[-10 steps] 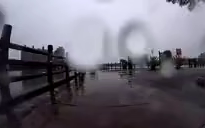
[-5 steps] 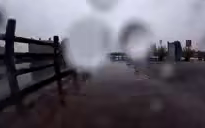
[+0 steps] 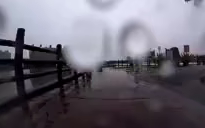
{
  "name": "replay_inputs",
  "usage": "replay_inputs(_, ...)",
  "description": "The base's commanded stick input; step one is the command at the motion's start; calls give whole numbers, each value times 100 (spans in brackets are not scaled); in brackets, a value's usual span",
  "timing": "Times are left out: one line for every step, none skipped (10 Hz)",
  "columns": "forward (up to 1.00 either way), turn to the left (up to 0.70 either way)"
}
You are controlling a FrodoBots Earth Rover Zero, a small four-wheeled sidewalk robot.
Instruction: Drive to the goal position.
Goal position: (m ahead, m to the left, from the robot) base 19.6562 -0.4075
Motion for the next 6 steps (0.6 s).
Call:
replay_inputs(77, 0)
replay_inputs(87, 0)
replay_inputs(97, 0)
replay_inputs(100, -35)
replay_inputs(100, -40)
replay_inputs(100, -40)
